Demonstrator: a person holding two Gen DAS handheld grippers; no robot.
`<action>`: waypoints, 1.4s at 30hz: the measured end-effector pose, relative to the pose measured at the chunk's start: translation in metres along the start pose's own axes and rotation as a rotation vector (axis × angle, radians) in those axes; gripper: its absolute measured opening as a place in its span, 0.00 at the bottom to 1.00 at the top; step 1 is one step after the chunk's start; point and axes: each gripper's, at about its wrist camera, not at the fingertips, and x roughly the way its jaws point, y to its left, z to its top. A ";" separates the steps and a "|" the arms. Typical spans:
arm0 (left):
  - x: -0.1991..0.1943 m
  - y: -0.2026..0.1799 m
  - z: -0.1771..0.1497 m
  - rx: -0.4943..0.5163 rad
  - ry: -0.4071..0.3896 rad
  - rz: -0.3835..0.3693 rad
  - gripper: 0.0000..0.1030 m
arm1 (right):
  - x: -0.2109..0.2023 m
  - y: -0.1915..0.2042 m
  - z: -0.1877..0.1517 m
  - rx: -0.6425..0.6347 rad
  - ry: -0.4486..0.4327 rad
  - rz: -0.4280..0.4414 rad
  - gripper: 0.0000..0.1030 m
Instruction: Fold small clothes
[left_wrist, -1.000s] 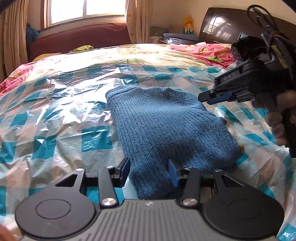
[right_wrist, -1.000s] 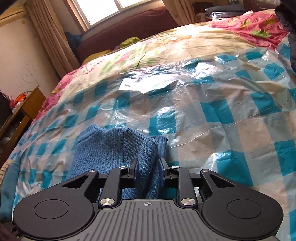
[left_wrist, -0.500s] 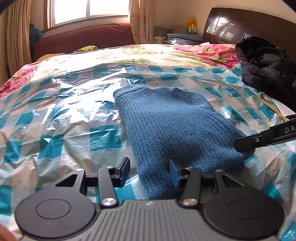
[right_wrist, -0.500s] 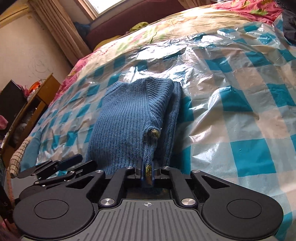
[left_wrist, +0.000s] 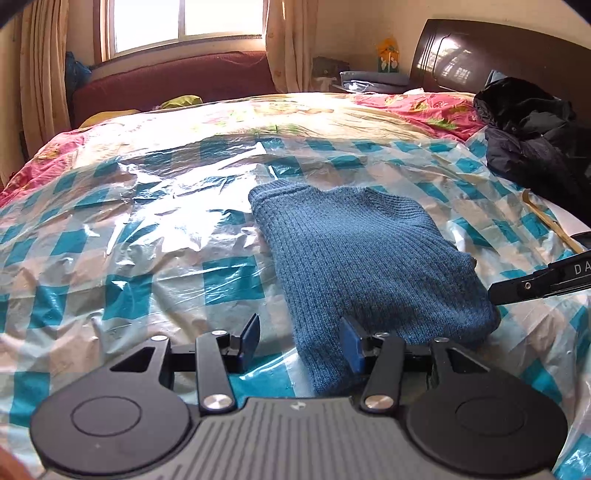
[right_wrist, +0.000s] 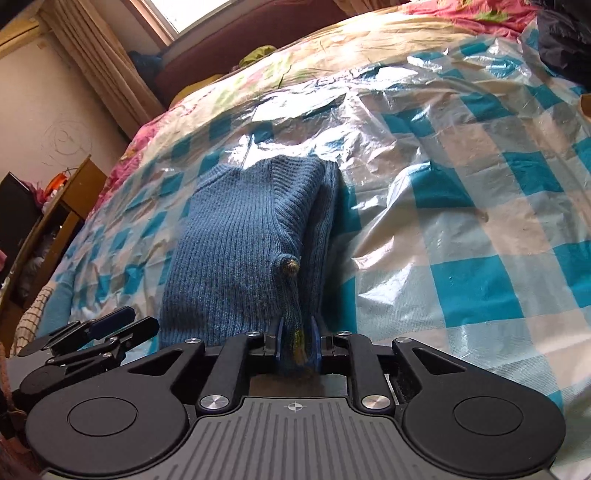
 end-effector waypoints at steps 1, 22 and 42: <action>-0.001 0.001 0.003 -0.007 -0.009 -0.004 0.52 | -0.005 0.004 0.002 -0.017 -0.028 -0.011 0.17; 0.048 0.003 0.027 -0.060 -0.004 -0.033 0.53 | 0.053 -0.006 0.022 0.022 -0.081 -0.036 0.31; 0.065 0.024 0.019 -0.193 0.077 -0.154 0.63 | 0.071 -0.023 0.033 0.128 -0.052 0.017 0.61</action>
